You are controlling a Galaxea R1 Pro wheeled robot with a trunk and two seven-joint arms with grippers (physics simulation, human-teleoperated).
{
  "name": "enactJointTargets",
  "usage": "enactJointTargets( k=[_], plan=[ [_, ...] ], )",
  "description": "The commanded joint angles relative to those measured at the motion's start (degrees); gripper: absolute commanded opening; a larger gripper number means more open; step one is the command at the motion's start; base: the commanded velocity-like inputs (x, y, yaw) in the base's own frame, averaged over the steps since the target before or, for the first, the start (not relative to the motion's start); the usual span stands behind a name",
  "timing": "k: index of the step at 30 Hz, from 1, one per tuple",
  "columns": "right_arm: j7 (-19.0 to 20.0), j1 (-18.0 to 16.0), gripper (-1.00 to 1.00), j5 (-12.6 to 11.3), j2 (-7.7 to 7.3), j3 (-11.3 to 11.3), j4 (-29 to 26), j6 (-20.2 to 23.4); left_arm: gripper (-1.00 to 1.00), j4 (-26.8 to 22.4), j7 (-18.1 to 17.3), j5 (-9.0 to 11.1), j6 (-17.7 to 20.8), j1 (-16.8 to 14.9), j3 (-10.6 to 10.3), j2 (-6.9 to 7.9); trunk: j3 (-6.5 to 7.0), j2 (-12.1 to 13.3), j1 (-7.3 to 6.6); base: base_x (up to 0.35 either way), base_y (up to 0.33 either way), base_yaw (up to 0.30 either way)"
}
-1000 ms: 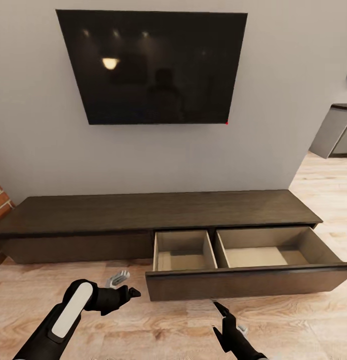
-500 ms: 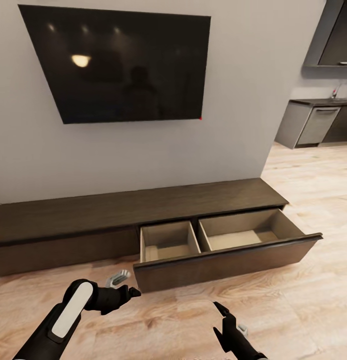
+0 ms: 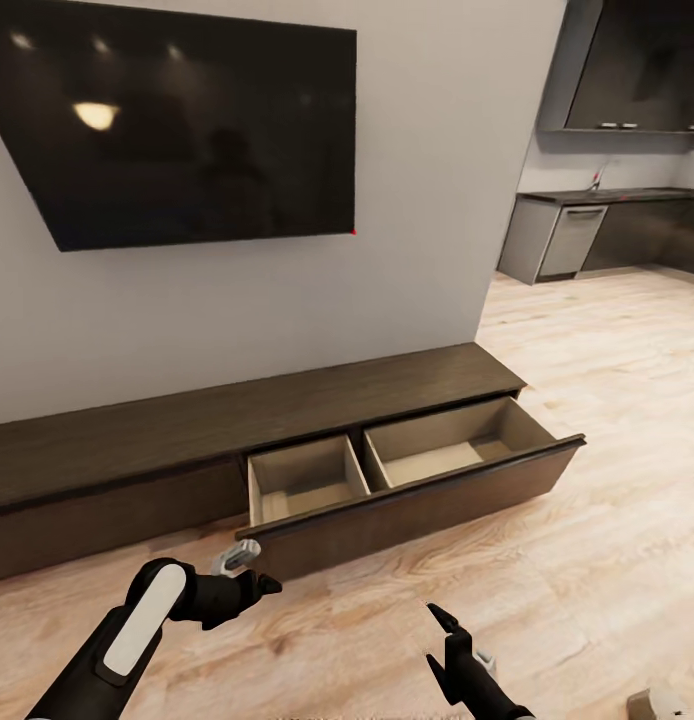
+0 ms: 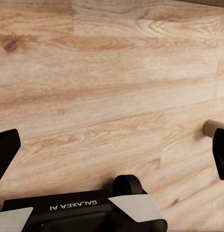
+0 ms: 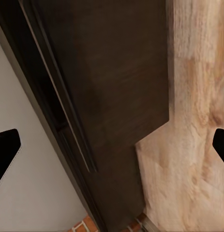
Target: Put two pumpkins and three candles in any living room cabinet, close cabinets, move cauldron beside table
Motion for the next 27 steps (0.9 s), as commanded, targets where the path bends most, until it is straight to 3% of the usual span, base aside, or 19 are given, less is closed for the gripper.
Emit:
enactJointTargets(
  k=[1, 27],
  plan=[
    [0.14, -0.05, 1.00, -0.61, 0.00, 0.38, 0.07, 0.42, 1.00, -0.07, 0.58, 0.61, 0.05, -0.01, -0.11, 0.06, -0.08, -0.02, -0.02, -0.054, 0.038, -0.266],
    [0.14, -0.05, 1.00, -0.69, 0.00, 0.36, 0.09, 0.42, 1.00, -0.07, 0.58, 0.56, 0.06, -0.01, -0.20, 0.06, -1.11, -0.02, -0.02, -0.015, 0.002, -0.257]
  ],
)
